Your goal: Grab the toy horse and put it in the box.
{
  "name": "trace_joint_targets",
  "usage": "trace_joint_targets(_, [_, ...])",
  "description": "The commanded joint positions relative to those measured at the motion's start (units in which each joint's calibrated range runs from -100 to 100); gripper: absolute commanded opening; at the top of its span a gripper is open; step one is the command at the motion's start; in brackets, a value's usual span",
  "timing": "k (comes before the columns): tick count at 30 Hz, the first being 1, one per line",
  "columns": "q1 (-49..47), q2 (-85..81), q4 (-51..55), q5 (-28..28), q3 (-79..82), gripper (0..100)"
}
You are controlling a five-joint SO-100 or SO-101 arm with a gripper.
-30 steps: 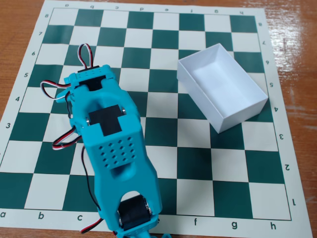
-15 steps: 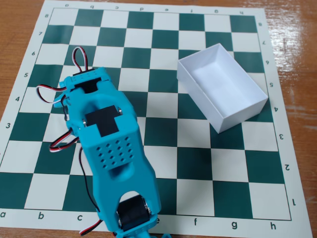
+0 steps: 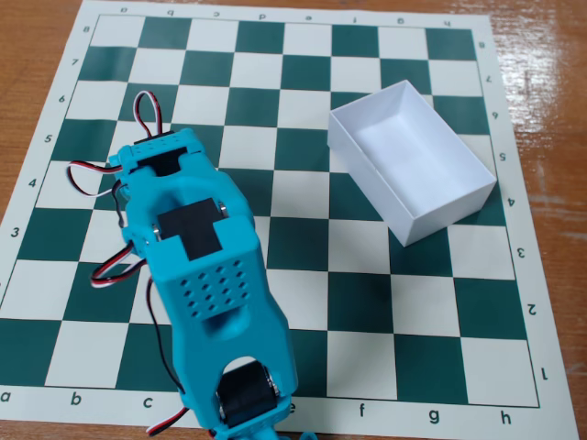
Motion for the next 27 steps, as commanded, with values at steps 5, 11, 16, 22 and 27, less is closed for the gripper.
trace_joint_targets(5, [2.4,-7.5,1.4,0.2,0.1,0])
trace_joint_targets(11, [9.4,-14.8,5.0,1.1,0.2,0])
trace_joint_targets(16, [17.4,-19.2,6.0,2.7,-1.1,0])
trace_joint_targets(22, [26.6,-22.3,6.3,4.2,-5.5,0])
trace_joint_targets(27, [33.4,-22.1,5.1,5.8,-5.8,0])
